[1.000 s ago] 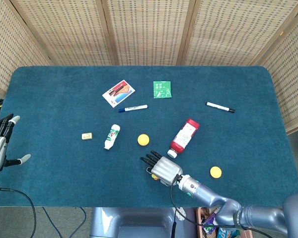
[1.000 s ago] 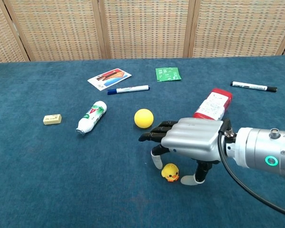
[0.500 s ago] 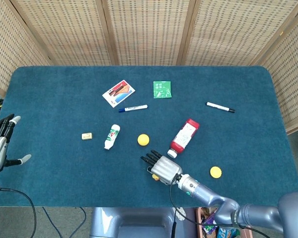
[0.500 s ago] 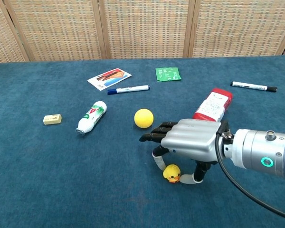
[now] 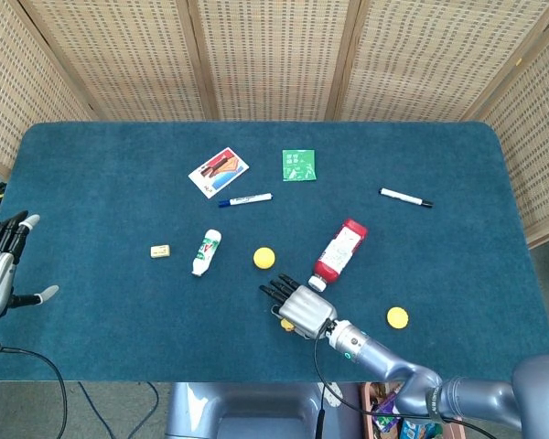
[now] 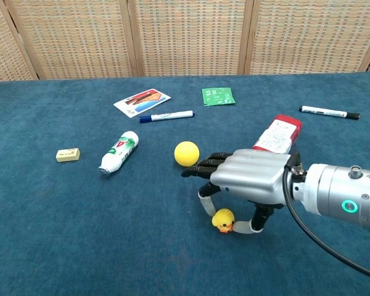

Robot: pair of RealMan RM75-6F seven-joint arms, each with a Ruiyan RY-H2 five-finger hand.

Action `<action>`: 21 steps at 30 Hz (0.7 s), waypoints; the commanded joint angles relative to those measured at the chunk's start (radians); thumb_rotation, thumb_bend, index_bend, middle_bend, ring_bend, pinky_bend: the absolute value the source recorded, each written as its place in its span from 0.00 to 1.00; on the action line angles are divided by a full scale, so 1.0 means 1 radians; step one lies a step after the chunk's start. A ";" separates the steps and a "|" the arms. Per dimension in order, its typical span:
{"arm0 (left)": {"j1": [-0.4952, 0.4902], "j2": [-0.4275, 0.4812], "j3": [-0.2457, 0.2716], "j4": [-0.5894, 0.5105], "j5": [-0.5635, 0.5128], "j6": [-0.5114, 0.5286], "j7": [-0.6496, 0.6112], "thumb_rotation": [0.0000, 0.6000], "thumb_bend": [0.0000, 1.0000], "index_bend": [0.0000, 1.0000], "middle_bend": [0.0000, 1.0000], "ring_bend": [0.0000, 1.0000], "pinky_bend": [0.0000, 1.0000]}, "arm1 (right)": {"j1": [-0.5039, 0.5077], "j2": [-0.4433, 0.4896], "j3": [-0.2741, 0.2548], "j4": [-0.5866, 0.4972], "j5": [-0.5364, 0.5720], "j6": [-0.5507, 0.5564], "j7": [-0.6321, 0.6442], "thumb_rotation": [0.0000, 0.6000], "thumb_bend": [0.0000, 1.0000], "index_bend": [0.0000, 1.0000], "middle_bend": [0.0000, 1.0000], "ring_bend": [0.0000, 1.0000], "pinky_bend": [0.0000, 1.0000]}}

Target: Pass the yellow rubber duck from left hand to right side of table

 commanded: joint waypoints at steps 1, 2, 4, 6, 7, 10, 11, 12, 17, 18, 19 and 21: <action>-0.003 -0.002 -0.001 0.001 -0.001 -0.008 0.003 1.00 0.00 0.00 0.00 0.00 0.00 | -0.012 0.048 0.012 -0.051 -0.019 0.053 0.013 1.00 0.34 0.50 0.00 0.00 0.00; -0.003 -0.003 -0.001 0.001 -0.002 -0.010 0.005 1.00 0.00 0.00 0.00 0.00 0.00 | -0.017 0.070 0.014 -0.074 -0.024 0.069 0.015 1.00 0.34 0.50 0.00 0.00 0.00; -0.004 -0.004 0.000 0.000 -0.003 -0.014 0.007 1.00 0.00 0.00 0.00 0.00 0.00 | -0.032 0.128 0.022 -0.125 -0.032 0.109 0.023 1.00 0.34 0.50 0.00 0.00 0.00; -0.004 -0.005 0.000 0.000 -0.001 -0.017 0.009 1.00 0.00 0.00 0.00 0.00 0.00 | -0.048 0.179 0.028 -0.161 -0.034 0.143 0.026 1.00 0.34 0.50 0.00 0.00 0.00; -0.004 -0.005 0.001 0.001 0.001 -0.018 0.010 1.00 0.00 0.00 0.00 0.00 0.00 | -0.062 0.220 0.028 -0.183 -0.035 0.165 0.030 1.00 0.35 0.50 0.00 0.00 0.00; -0.004 -0.007 0.004 -0.001 0.012 -0.019 0.015 1.00 0.00 0.00 0.00 0.00 0.00 | -0.106 0.321 0.015 -0.224 -0.037 0.217 0.048 1.00 0.35 0.50 0.00 0.00 0.00; -0.003 -0.007 0.005 -0.002 0.014 -0.019 0.016 1.00 0.00 0.00 0.00 0.00 0.00 | -0.119 0.347 0.007 -0.230 -0.041 0.231 0.060 1.00 0.35 0.50 0.00 0.00 0.00; -0.003 -0.007 0.006 -0.003 0.016 -0.019 0.018 1.00 0.00 0.00 0.00 0.00 0.00 | -0.135 0.372 -0.005 -0.233 -0.047 0.244 0.074 1.00 0.35 0.50 0.00 0.00 0.00; -0.002 -0.006 0.007 -0.008 0.025 -0.018 0.020 1.00 0.00 0.00 0.00 0.00 0.00 | -0.209 0.432 -0.083 -0.175 -0.080 0.282 0.138 1.00 0.35 0.50 0.00 0.00 0.00; -0.001 -0.006 0.007 -0.008 0.027 -0.017 0.021 1.00 0.00 0.00 0.00 0.00 0.00 | -0.217 0.431 -0.090 -0.162 -0.081 0.285 0.145 1.00 0.35 0.50 0.00 0.00 0.00; -0.001 -0.006 0.007 -0.010 0.028 -0.016 0.023 1.00 0.00 0.00 0.00 0.00 0.00 | -0.228 0.426 -0.100 -0.142 -0.081 0.287 0.158 1.00 0.35 0.50 0.00 0.00 0.00; -0.001 -0.006 0.007 -0.013 0.031 -0.015 0.026 1.00 0.00 0.00 0.00 0.00 0.00 | -0.248 0.407 -0.116 -0.098 -0.079 0.288 0.190 1.00 0.35 0.50 0.00 0.00 0.00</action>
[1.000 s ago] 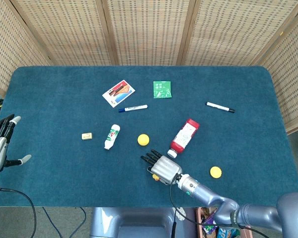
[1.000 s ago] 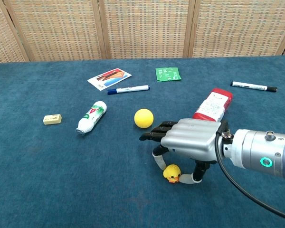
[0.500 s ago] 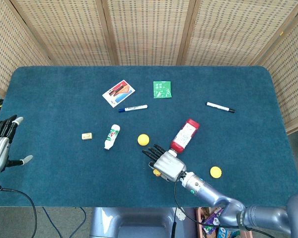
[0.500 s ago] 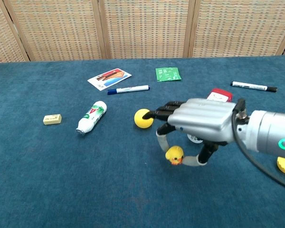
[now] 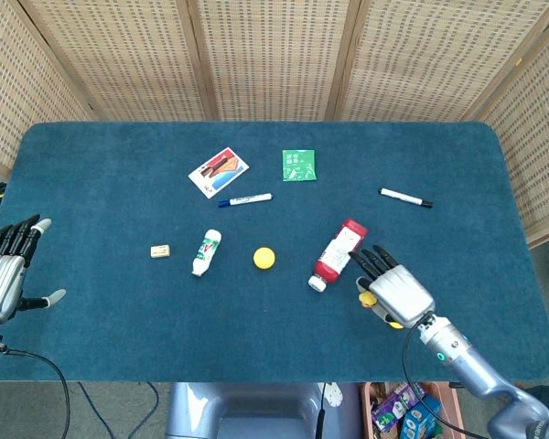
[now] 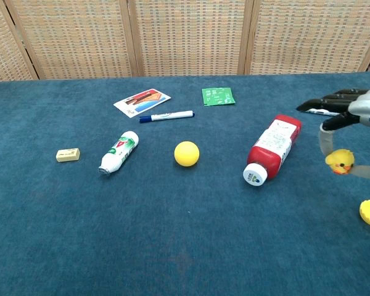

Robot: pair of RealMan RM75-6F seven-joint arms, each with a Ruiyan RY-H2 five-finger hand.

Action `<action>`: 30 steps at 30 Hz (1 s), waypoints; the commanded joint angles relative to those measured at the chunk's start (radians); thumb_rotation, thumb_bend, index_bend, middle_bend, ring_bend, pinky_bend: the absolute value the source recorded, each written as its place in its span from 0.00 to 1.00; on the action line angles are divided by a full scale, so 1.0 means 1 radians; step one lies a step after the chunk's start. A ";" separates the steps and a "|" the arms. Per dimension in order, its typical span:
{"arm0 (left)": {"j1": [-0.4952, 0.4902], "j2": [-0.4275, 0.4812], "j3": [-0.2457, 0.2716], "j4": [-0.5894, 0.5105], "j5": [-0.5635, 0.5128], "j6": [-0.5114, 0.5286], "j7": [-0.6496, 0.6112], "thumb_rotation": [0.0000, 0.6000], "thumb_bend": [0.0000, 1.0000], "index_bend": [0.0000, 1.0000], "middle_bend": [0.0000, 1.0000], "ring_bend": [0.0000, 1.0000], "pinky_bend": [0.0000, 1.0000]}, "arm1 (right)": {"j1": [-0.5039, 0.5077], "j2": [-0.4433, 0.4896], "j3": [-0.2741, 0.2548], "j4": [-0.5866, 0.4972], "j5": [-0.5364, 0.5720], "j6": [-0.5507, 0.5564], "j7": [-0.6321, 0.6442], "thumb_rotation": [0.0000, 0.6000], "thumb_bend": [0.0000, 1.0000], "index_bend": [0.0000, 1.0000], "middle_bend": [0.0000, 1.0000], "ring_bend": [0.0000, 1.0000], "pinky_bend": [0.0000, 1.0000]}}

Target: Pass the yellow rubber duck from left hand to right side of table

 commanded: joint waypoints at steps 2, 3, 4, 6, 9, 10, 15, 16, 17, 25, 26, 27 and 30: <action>0.000 -0.001 0.001 -0.003 0.002 -0.001 0.006 1.00 0.00 0.00 0.00 0.00 0.00 | -0.048 -0.032 -0.042 0.095 -0.010 0.010 0.070 1.00 0.35 0.50 0.00 0.00 0.00; 0.000 -0.002 0.001 -0.004 0.003 -0.002 0.009 1.00 0.00 0.00 0.00 0.00 0.00 | -0.053 -0.043 -0.045 0.115 -0.014 0.010 0.080 1.00 0.35 0.50 0.00 0.00 0.00; -0.001 -0.003 0.002 -0.005 0.004 -0.004 0.012 1.00 0.00 0.00 0.00 0.00 0.00 | -0.056 -0.054 -0.046 0.131 -0.016 0.010 0.087 1.00 0.35 0.50 0.00 0.00 0.00; -0.002 -0.005 0.002 -0.006 0.004 -0.006 0.016 1.00 0.00 0.00 0.00 0.00 0.00 | -0.059 -0.068 -0.044 0.149 -0.016 0.008 0.099 1.00 0.35 0.50 0.00 0.00 0.00; -0.004 -0.006 0.003 -0.006 0.003 -0.011 0.019 1.00 0.00 0.00 0.00 0.00 0.00 | -0.061 -0.077 -0.043 0.160 -0.014 0.001 0.110 1.00 0.35 0.50 0.00 0.00 0.00; -0.004 -0.006 0.003 -0.006 0.002 -0.013 0.020 1.00 0.00 0.00 0.00 0.00 0.00 | -0.062 -0.078 -0.044 0.162 -0.014 -0.003 0.112 1.00 0.35 0.50 0.00 0.00 0.00; -0.006 -0.007 0.002 -0.005 -0.003 -0.019 0.025 1.00 0.00 0.00 0.00 0.00 0.00 | -0.073 -0.089 -0.057 0.182 -0.022 -0.014 0.114 1.00 0.35 0.50 0.00 0.00 0.00; -0.006 -0.007 0.003 -0.006 -0.003 -0.020 0.026 1.00 0.00 0.00 0.00 0.00 0.00 | -0.076 -0.092 -0.059 0.188 -0.022 -0.015 0.115 1.00 0.35 0.50 0.00 0.00 0.00; -0.007 -0.007 0.003 -0.006 -0.003 -0.020 0.027 1.00 0.00 0.00 0.00 0.00 0.00 | -0.078 -0.095 -0.059 0.194 -0.022 -0.015 0.118 1.00 0.35 0.50 0.00 0.00 0.00; -0.007 -0.007 0.003 -0.009 -0.005 -0.026 0.029 1.00 0.00 0.00 0.00 0.00 0.00 | -0.090 -0.110 -0.058 0.234 -0.024 -0.017 0.146 1.00 0.35 0.50 0.00 0.00 0.00; -0.007 -0.007 0.004 -0.009 -0.006 -0.027 0.030 1.00 0.00 0.00 0.00 0.00 0.00 | -0.091 -0.111 -0.058 0.237 -0.025 -0.018 0.146 1.00 0.35 0.50 0.00 0.00 0.00; -0.007 -0.007 0.004 -0.009 -0.006 -0.027 0.030 1.00 0.00 0.00 0.00 0.00 0.00 | -0.091 -0.112 -0.058 0.239 -0.025 -0.019 0.147 1.00 0.35 0.50 0.00 0.00 0.00; -0.007 -0.006 0.004 -0.010 -0.006 -0.028 0.030 1.00 0.00 0.00 0.00 0.00 0.00 | -0.092 -0.115 -0.058 0.244 -0.026 -0.023 0.146 1.00 0.35 0.50 0.00 0.00 0.00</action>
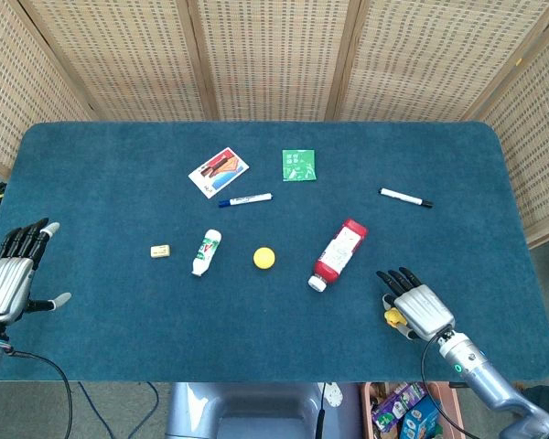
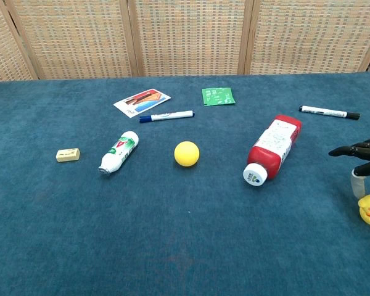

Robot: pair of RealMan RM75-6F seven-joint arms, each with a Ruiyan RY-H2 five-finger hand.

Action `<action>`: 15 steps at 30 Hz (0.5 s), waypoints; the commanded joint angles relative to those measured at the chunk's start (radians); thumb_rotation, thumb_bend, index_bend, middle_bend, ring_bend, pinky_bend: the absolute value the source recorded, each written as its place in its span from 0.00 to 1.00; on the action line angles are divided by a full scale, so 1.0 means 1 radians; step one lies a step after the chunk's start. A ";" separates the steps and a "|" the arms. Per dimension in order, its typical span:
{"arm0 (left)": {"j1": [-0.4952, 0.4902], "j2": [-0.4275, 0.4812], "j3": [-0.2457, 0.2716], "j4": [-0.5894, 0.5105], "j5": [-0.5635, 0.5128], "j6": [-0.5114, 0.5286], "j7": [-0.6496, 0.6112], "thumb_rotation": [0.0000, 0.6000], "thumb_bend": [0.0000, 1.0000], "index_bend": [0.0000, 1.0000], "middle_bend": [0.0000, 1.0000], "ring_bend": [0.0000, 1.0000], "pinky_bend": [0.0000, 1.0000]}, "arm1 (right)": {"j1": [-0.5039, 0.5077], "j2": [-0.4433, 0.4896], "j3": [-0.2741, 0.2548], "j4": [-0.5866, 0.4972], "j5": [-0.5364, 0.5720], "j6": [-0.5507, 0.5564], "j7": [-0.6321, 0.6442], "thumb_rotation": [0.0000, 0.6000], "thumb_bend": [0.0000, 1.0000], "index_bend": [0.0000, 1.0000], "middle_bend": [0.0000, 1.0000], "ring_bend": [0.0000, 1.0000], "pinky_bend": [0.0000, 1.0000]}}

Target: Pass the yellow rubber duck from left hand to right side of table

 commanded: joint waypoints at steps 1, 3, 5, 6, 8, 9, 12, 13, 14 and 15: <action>0.000 0.001 0.000 -0.001 0.000 0.001 0.000 1.00 0.00 0.00 0.00 0.00 0.00 | -0.001 -0.003 0.000 0.004 0.000 -0.002 -0.001 1.00 0.35 0.50 0.00 0.00 0.00; 0.000 0.001 -0.001 -0.001 0.000 0.000 0.000 1.00 0.00 0.00 0.00 0.00 0.00 | -0.002 -0.006 0.001 0.008 0.001 -0.005 -0.002 1.00 0.35 0.50 0.00 0.00 0.00; 0.000 0.001 -0.001 0.000 -0.001 0.000 0.000 1.00 0.00 0.00 0.00 0.00 0.00 | -0.003 -0.008 0.002 0.012 0.002 -0.008 -0.003 1.00 0.35 0.49 0.00 0.00 0.00; 0.000 0.001 -0.001 0.000 -0.002 -0.001 0.000 1.00 0.00 0.00 0.00 0.00 0.00 | -0.003 -0.010 0.002 0.014 0.003 -0.009 -0.001 1.00 0.35 0.47 0.00 0.00 0.00; -0.001 0.001 -0.001 0.001 -0.003 -0.003 -0.001 1.00 0.00 0.00 0.00 0.00 0.00 | -0.005 -0.012 0.004 0.021 0.006 -0.011 0.004 1.00 0.32 0.41 0.00 0.00 0.00; -0.001 0.001 -0.001 0.001 -0.003 -0.003 -0.002 1.00 0.00 0.00 0.00 0.00 0.00 | -0.005 -0.012 0.004 0.023 0.007 -0.012 0.004 1.00 0.31 0.39 0.00 0.00 0.00; -0.001 0.001 -0.002 0.001 -0.002 -0.004 -0.005 1.00 0.00 0.00 0.00 0.00 0.00 | -0.006 -0.012 0.004 0.026 0.008 -0.017 0.005 1.00 0.27 0.33 0.00 0.00 0.00; -0.001 0.001 -0.002 0.002 -0.002 -0.004 -0.007 1.00 0.00 0.00 0.00 0.00 0.00 | -0.007 -0.012 0.005 0.028 0.010 -0.018 0.004 1.00 0.27 0.32 0.00 0.00 0.00; -0.001 0.001 -0.002 0.002 -0.001 -0.003 -0.008 1.00 0.00 0.00 0.00 0.00 0.00 | -0.009 -0.012 0.005 0.029 0.011 -0.019 0.002 1.00 0.27 0.32 0.00 0.00 0.00; 0.000 0.001 -0.002 0.002 -0.001 -0.002 -0.008 1.00 0.00 0.00 0.00 0.00 0.00 | -0.010 -0.013 0.005 0.029 0.011 -0.019 0.000 1.00 0.27 0.32 0.00 0.00 0.00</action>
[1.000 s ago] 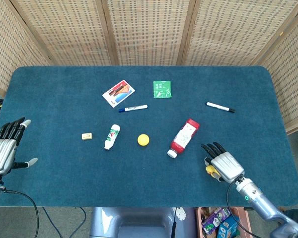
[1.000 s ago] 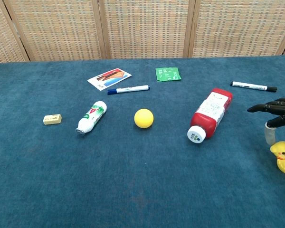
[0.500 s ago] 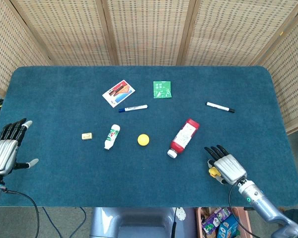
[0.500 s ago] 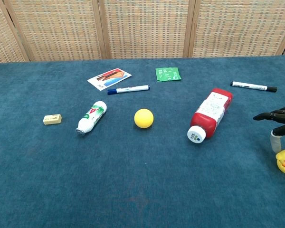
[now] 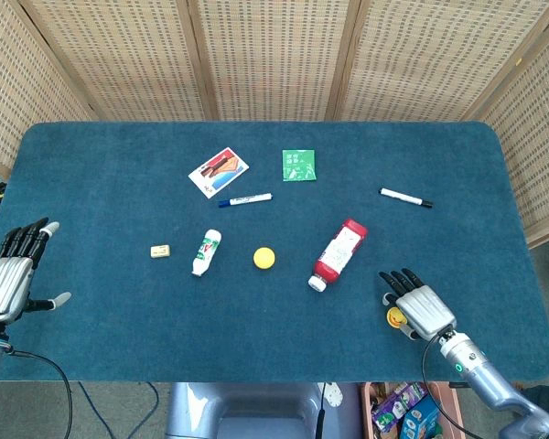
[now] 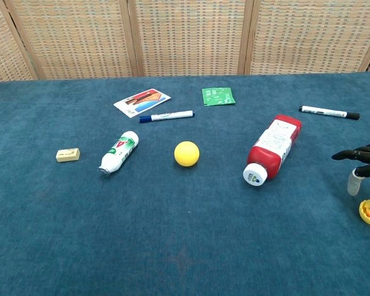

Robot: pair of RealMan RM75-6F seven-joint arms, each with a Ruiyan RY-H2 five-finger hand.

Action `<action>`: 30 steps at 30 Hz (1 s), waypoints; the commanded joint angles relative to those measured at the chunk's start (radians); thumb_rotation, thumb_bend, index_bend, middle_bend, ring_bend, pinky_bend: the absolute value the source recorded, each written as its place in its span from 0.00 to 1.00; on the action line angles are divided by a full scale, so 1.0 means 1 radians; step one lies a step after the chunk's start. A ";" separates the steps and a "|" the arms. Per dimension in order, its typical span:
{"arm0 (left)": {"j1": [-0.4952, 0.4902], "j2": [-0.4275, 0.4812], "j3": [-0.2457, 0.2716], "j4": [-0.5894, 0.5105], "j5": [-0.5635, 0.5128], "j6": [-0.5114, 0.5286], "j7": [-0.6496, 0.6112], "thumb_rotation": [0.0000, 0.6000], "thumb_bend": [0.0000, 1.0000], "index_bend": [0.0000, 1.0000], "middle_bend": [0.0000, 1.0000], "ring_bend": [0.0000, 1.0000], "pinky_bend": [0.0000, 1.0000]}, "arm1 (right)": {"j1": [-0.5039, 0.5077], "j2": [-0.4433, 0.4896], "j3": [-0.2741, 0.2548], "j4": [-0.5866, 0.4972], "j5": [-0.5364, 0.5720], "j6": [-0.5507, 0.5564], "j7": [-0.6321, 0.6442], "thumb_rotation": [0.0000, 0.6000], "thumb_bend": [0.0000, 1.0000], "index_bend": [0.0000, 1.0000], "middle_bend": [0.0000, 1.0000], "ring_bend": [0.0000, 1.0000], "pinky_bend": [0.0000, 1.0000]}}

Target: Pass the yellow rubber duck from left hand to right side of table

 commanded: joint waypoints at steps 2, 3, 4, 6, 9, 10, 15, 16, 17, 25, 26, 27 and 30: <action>0.001 0.000 0.000 0.000 0.001 0.001 0.000 1.00 0.00 0.00 0.00 0.00 0.00 | -0.004 0.000 -0.001 0.001 0.000 0.000 -0.003 1.00 0.27 0.30 0.00 0.00 0.00; 0.001 0.000 0.000 0.000 0.002 0.001 -0.001 1.00 0.00 0.00 0.00 0.00 0.00 | -0.006 0.001 -0.001 0.000 0.000 0.001 -0.004 1.00 0.27 0.30 0.00 0.00 0.00; 0.001 0.000 0.002 -0.001 0.004 0.001 -0.001 1.00 0.00 0.00 0.00 0.00 0.00 | -0.011 0.006 0.000 -0.005 -0.005 0.016 -0.005 1.00 0.27 0.30 0.00 0.00 0.00; 0.001 0.001 0.003 -0.002 0.007 0.000 -0.002 1.00 0.00 0.00 0.00 0.00 0.00 | -0.024 0.022 0.000 -0.025 -0.014 0.048 -0.002 1.00 0.27 0.30 0.00 0.00 0.00; 0.003 0.001 0.004 -0.003 0.014 0.005 -0.004 1.00 0.00 0.00 0.00 0.00 0.00 | -0.054 0.060 0.003 -0.071 -0.024 0.115 0.008 1.00 0.27 0.28 0.00 0.00 0.00; 0.006 0.001 0.004 -0.003 0.021 0.012 -0.007 1.00 0.00 0.00 0.00 0.00 0.00 | -0.078 0.087 0.003 -0.103 -0.024 0.158 0.018 1.00 0.26 0.27 0.00 0.00 0.00; 0.024 -0.009 0.014 0.009 0.061 0.049 -0.021 1.00 0.00 0.00 0.00 0.00 0.00 | -0.174 0.142 0.014 -0.170 -0.030 0.337 0.057 1.00 0.05 0.10 0.00 0.00 0.00; 0.030 -0.014 0.018 0.013 0.071 0.059 -0.023 1.00 0.00 0.00 0.00 0.00 0.00 | -0.197 0.144 0.021 -0.170 -0.031 0.383 0.067 1.00 0.02 0.05 0.00 0.00 0.00; 0.037 -0.018 0.024 0.018 0.081 0.068 -0.023 1.00 0.00 0.00 0.00 0.00 0.00 | -0.220 0.141 0.029 -0.165 -0.032 0.429 0.073 1.00 0.00 0.01 0.00 0.00 0.00; 0.086 -0.060 0.071 0.059 0.133 0.123 0.013 1.00 0.00 0.00 0.00 0.00 0.00 | -0.332 0.126 0.049 -0.143 -0.058 0.628 0.087 1.00 0.00 0.00 0.00 0.00 0.00; 0.090 -0.063 0.074 0.062 0.136 0.126 0.015 1.00 0.00 0.00 0.00 0.00 0.00 | -0.339 0.126 0.049 -0.144 -0.060 0.638 0.087 1.00 0.00 0.00 0.00 0.00 0.00; 0.096 -0.067 0.081 0.066 0.141 0.130 0.017 1.00 0.00 0.00 0.00 0.00 0.00 | -0.350 0.126 0.049 -0.145 -0.066 0.655 0.088 1.00 0.00 0.00 0.00 0.00 0.00; 0.121 -0.073 0.097 0.080 0.172 0.165 0.008 1.00 0.00 0.00 0.00 0.00 0.00 | -0.385 0.123 0.051 -0.133 -0.082 0.706 0.091 1.00 0.00 0.00 0.00 0.00 0.00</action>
